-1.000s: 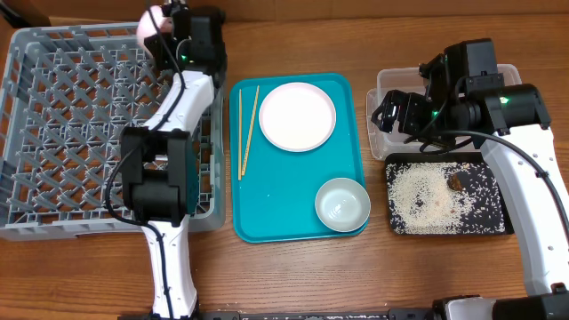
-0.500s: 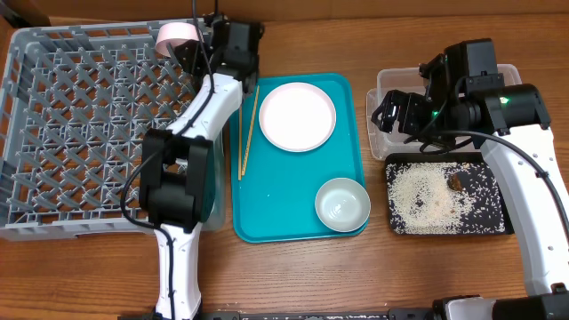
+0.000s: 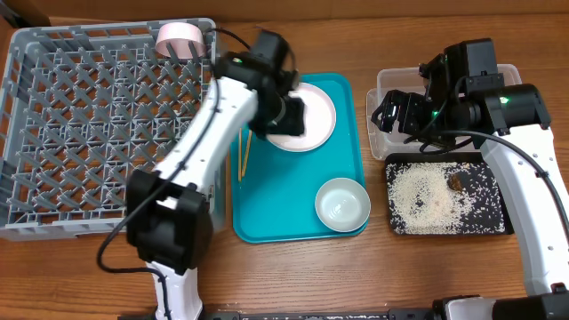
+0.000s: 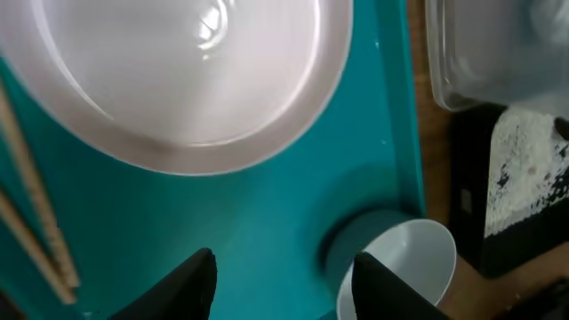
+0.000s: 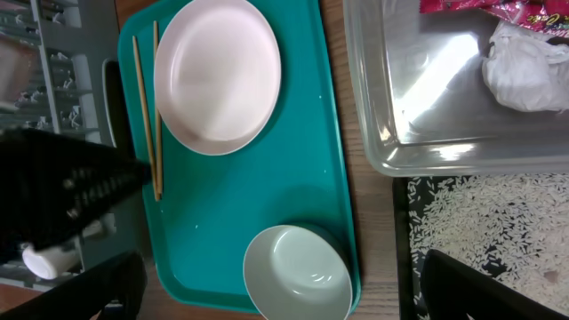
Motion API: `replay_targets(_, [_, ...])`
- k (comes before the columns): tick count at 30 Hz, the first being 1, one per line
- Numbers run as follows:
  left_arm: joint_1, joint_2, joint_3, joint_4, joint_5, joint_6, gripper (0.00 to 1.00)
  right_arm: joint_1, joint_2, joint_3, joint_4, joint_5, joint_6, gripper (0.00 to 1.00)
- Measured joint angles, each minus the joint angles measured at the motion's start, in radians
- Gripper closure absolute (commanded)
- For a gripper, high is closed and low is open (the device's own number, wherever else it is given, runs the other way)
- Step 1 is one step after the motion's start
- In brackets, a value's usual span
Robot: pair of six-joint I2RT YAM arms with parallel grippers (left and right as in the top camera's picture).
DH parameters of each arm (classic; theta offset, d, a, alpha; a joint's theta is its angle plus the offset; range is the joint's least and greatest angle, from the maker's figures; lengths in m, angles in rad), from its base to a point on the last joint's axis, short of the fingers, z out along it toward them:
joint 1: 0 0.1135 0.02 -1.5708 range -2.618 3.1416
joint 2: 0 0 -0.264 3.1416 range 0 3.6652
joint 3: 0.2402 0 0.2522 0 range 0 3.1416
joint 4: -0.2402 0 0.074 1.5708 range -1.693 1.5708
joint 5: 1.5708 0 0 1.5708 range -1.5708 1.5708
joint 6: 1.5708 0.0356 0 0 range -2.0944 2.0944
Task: Sort waste into correct bins and load items into the dishwasher
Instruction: 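Reach the left gripper to the pale green bowl and grasp its rim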
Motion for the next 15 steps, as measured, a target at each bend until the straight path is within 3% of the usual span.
replay_targets(2, [-0.058,0.007,-0.008,0.000,0.003,-0.016,0.43,0.000,0.000,0.000,-0.001,0.000,0.000,0.00])
replay_targets(7, [-0.201,0.041,-0.015,0.008,-0.070,-0.090,0.43,0.000,0.000,0.000,-0.001,0.000,0.000,0.00])
replay_targets(15, [-0.219,0.158,-0.034,-0.042,-0.014,-0.117,0.50,0.000,0.000,0.000,-0.001,0.000,0.001,0.00])
